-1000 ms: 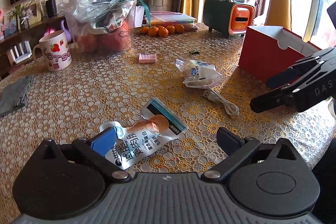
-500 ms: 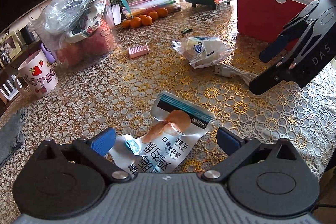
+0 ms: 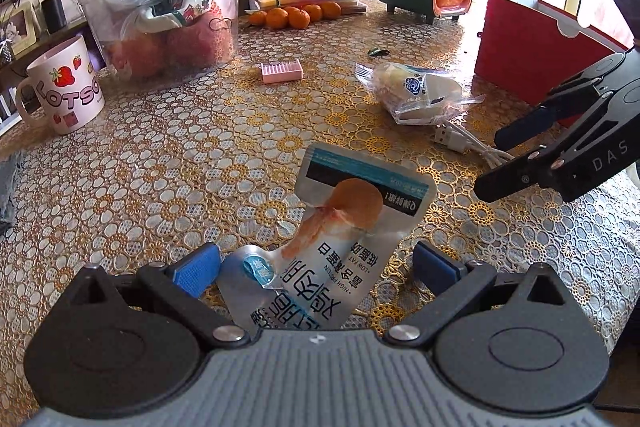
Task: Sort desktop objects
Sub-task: 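Grasp the white drink pouch with the left tool while the right tool grasps the white cable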
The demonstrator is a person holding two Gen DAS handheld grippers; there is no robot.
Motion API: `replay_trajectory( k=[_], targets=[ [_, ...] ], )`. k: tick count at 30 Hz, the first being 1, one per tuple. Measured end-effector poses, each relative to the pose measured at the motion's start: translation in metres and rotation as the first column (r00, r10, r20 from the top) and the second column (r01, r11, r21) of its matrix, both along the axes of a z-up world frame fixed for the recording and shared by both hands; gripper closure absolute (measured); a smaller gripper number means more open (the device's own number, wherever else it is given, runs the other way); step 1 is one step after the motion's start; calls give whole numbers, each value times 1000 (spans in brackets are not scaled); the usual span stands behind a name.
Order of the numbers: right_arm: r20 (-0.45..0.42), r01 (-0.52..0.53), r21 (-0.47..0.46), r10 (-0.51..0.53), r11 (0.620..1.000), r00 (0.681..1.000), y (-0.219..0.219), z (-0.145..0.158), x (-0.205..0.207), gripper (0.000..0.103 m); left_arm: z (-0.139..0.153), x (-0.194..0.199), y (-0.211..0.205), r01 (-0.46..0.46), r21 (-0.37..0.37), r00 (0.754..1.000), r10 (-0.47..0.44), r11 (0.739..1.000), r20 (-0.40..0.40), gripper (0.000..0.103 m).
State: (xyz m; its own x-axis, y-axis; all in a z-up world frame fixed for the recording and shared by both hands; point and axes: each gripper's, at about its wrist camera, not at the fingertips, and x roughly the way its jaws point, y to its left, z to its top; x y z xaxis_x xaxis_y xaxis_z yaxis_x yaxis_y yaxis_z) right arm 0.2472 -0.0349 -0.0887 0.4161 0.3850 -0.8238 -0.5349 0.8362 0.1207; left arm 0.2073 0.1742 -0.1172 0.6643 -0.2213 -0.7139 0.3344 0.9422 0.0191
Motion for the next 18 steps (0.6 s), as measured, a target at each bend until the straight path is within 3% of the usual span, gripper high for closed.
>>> replay_trajectory(
  k=[3, 9, 12, 15, 17, 18],
  targets=[
    [17, -2, -11, 2, 1000, 1000, 3, -1, 0, 34, -1, -1, 0, -4, -7, 1000, 4, 1000, 2, 0],
    [63, 1, -54, 3, 999, 998, 7, -1, -2, 53, 0, -2, -1, -13, -12, 1000, 13, 1000, 1, 4],
    [81, -5, -73, 10, 997, 997, 7, -1, -4, 56, 5, -5, -4, -10, -10, 1000, 10, 1000, 11, 27],
    [81, -2, -77, 8, 997, 997, 7, -1, -5, 61, 9, -7, -11, -8, 15, 1000, 8, 1000, 20, 42],
    [80, 1, -77, 5, 997, 997, 6, 0, -4, 69, 11, -9, -15, -18, 41, 999, 16, 999, 33, 56],
    [78, 6, -75, 0, 997, 997, 5, 1, -4, 77, 11, -9, -16, -25, 48, 999, 24, 999, 36, 59]
  ],
)
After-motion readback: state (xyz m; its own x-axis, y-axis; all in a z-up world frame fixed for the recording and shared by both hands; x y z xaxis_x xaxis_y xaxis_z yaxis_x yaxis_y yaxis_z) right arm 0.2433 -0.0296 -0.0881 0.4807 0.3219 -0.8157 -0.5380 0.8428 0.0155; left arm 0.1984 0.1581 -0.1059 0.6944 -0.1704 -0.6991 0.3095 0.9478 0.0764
